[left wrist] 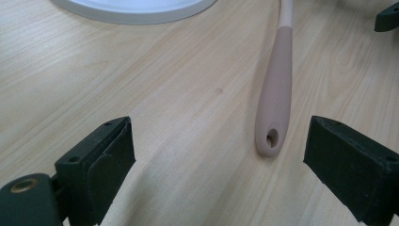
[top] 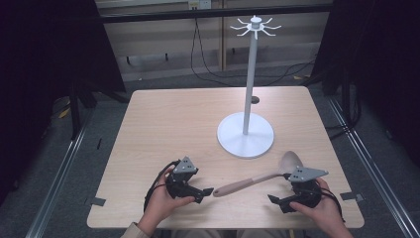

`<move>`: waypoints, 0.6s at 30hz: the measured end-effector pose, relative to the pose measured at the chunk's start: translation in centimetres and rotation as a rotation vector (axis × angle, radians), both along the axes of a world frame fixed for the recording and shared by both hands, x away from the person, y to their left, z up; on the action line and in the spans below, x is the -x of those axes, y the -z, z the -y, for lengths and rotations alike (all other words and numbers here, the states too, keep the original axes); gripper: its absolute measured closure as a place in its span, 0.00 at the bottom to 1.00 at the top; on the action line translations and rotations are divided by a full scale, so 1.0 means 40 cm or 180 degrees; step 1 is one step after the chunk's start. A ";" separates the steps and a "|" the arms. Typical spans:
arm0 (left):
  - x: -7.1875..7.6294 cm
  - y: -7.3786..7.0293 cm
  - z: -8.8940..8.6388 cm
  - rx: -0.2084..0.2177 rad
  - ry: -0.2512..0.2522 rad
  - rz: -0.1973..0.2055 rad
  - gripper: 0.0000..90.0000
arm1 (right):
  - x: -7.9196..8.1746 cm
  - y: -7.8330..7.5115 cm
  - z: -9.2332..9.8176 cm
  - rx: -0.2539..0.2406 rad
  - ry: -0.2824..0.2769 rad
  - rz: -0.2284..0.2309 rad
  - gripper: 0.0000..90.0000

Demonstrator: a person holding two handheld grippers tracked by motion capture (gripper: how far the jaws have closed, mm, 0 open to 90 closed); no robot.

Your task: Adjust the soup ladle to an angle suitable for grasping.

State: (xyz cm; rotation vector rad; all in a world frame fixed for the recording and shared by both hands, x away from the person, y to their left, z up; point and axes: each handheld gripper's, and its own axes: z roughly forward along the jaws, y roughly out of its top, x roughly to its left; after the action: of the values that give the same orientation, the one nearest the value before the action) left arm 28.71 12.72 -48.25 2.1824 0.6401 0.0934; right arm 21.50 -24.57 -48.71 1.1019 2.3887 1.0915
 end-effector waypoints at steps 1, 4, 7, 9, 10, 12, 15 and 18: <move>0.000 0.000 0.000 0.0000 0.0000 0.0000 0.10 | -0.001 0.000 -0.002 -0.0012 -0.0023 0.0012 0.09; 0.004 -0.003 -0.003 0.0022 -0.0017 -0.0005 0.10 | -0.003 0.000 -0.005 -0.0017 -0.0036 0.0009 0.09; 0.006 -0.003 -0.001 0.0035 -0.0008 -0.0008 0.10 | -0.004 0.000 -0.005 -0.0025 -0.0041 0.0011 0.10; 0.009 -0.003 0.002 0.0053 0.0002 -0.0029 0.10 | -0.005 0.000 -0.004 -0.0038 -0.0050 0.0023 0.11; 0.011 -0.004 0.003 0.0035 0.0003 -0.0020 0.12 | -0.006 -0.001 -0.005 -0.0045 -0.0033 0.0019 0.12; 0.014 -0.007 0.006 0.0074 0.0027 -0.0035 0.13 | -0.006 -0.001 -0.005 -0.0045 -0.0033 0.0021 0.13; 0.022 -0.011 0.010 0.0057 0.0063 -0.0067 0.17 | -0.006 -0.003 -0.006 -0.0053 -0.0061 0.0068 0.22; 0.023 -0.009 0.010 0.0061 0.0063 -0.0065 0.17 | -0.007 -0.004 -0.008 -0.0043 -0.0079 0.0113 0.29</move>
State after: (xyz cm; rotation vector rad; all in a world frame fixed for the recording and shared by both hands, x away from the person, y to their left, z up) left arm 27.79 12.31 -47.88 2.1734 0.6283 0.0546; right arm 21.77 -24.25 -48.54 1.0511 2.3771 1.1276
